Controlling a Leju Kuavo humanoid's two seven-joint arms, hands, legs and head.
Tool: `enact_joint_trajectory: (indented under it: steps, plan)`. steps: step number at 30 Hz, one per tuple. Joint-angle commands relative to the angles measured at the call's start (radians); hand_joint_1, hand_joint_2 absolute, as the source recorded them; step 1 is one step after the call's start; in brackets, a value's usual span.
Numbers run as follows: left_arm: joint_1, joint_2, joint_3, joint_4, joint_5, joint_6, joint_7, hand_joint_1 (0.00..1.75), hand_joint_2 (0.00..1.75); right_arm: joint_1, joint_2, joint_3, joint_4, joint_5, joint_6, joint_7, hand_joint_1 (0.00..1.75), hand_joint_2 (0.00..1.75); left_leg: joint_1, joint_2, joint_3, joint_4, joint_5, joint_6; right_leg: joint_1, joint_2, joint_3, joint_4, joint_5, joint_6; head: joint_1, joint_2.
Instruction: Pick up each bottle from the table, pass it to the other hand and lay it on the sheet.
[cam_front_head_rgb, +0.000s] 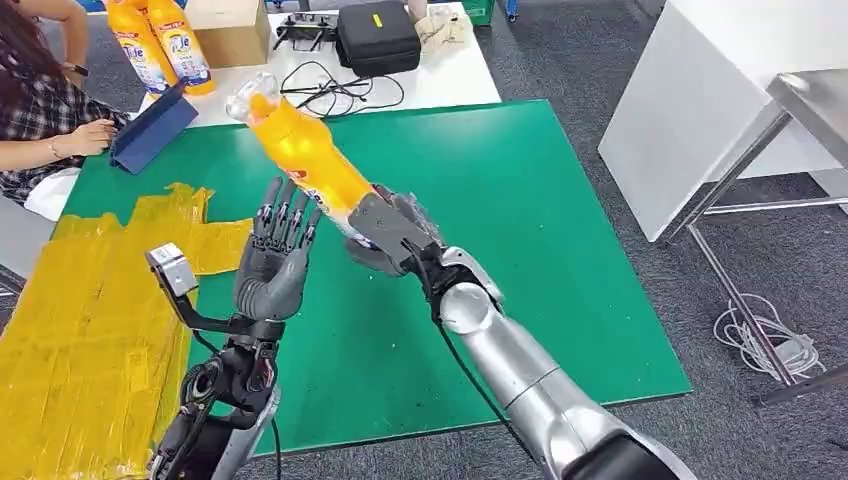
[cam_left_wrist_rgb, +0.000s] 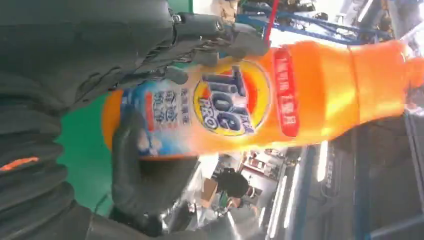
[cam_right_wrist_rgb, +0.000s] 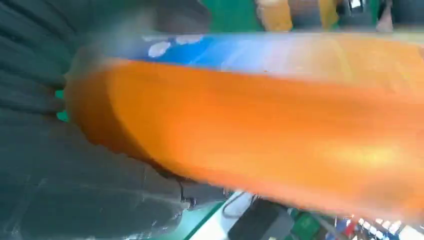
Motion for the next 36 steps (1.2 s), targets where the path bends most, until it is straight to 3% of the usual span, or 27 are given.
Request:
enact_joint_trajectory:
  steps: [1,6,7,9,15,16,17,20,28,29,36]
  plan:
    - [-0.061,-0.007,-0.059,0.04,0.007,0.014,0.005,0.0,1.75,-0.122,0.076,0.101,0.193,0.027,0.014,0.004,1.75,1.75,0.0,-0.001,0.005,0.002,-0.003,-0.001,0.0,-0.001,0.005,0.002,-0.003,0.0,0.0,0.0]
    - [-0.083,-0.008,-0.043,0.034,0.01,0.039,0.003,0.0,1.75,-0.116,0.102,0.165,0.192,0.036,0.043,0.032,1.75,1.75,0.0,-0.001,0.003,0.001,-0.002,-0.001,0.0,-0.001,0.003,0.001,-0.002,0.0,0.0,0.0]
    - [-0.083,-0.007,-0.033,0.024,0.003,0.054,-0.001,0.0,1.75,-0.12,0.101,0.227,0.202,0.115,-0.018,0.057,1.75,1.75,0.0,-0.001,0.002,0.001,-0.002,-0.001,0.0,0.0,0.002,0.001,-0.002,-0.001,0.0,0.0]
    - [-0.082,0.003,-0.023,0.002,-0.002,0.062,0.003,0.0,1.75,-0.099,0.102,0.262,0.195,0.114,-0.003,0.059,1.75,1.75,0.0,0.0,0.003,0.001,-0.002,-0.001,0.0,0.0,0.003,0.001,-0.002,-0.001,0.0,0.0]
    - [-0.085,0.007,-0.02,-0.005,-0.023,0.08,0.002,0.0,1.75,-0.101,0.102,0.305,0.202,0.137,0.0,0.063,1.75,1.75,0.001,-0.002,0.003,0.0,-0.002,-0.001,0.001,-0.002,0.003,0.0,-0.002,-0.001,0.0,0.0]
    - [-0.089,0.016,-0.01,-0.012,-0.031,0.088,0.0,0.0,1.75,-0.082,0.102,0.336,0.189,0.151,0.002,0.061,1.75,1.75,0.001,-0.003,0.009,0.002,-0.005,-0.002,0.0,-0.003,0.009,0.001,-0.005,-0.001,0.0,0.0]
    - [-0.088,0.024,0.0,-0.021,-0.047,0.103,-0.003,0.0,1.75,-0.066,0.102,0.368,0.18,0.178,-0.003,0.059,1.75,1.75,0.001,-0.002,0.003,0.0,-0.002,-0.001,0.001,-0.002,0.003,0.0,-0.002,-0.001,0.0,0.0]
    - [-0.087,0.04,0.037,-0.034,-0.06,0.11,0.001,0.0,1.75,-0.013,0.099,0.422,0.139,0.216,-0.02,0.064,1.75,1.75,0.001,-0.001,0.007,0.0,-0.003,-0.002,0.001,-0.001,0.006,0.0,-0.003,-0.001,0.0,0.0]
    - [-0.156,0.066,0.096,0.042,-0.092,0.139,0.002,0.0,1.75,0.016,0.067,0.437,0.052,0.24,-0.026,0.07,1.75,1.75,0.001,-0.002,0.001,0.0,-0.001,-0.001,0.001,-0.004,0.0,0.0,-0.002,-0.001,-0.002,0.0]
    - [-0.157,0.067,0.1,0.044,-0.09,0.139,0.003,0.0,1.75,0.016,0.066,0.438,0.05,0.241,-0.025,0.071,1.75,1.75,0.001,-0.005,0.006,0.002,-0.004,-0.003,0.001,-0.007,0.006,0.002,-0.006,-0.001,0.0,0.0]
    - [-0.16,0.069,0.106,0.062,-0.099,0.141,0.003,0.0,1.75,0.011,0.064,0.443,0.054,0.244,-0.019,0.071,1.75,1.75,0.001,-0.001,0.001,0.0,-0.001,-0.001,0.001,-0.003,0.0,-0.001,-0.002,-0.001,0.0,0.0]
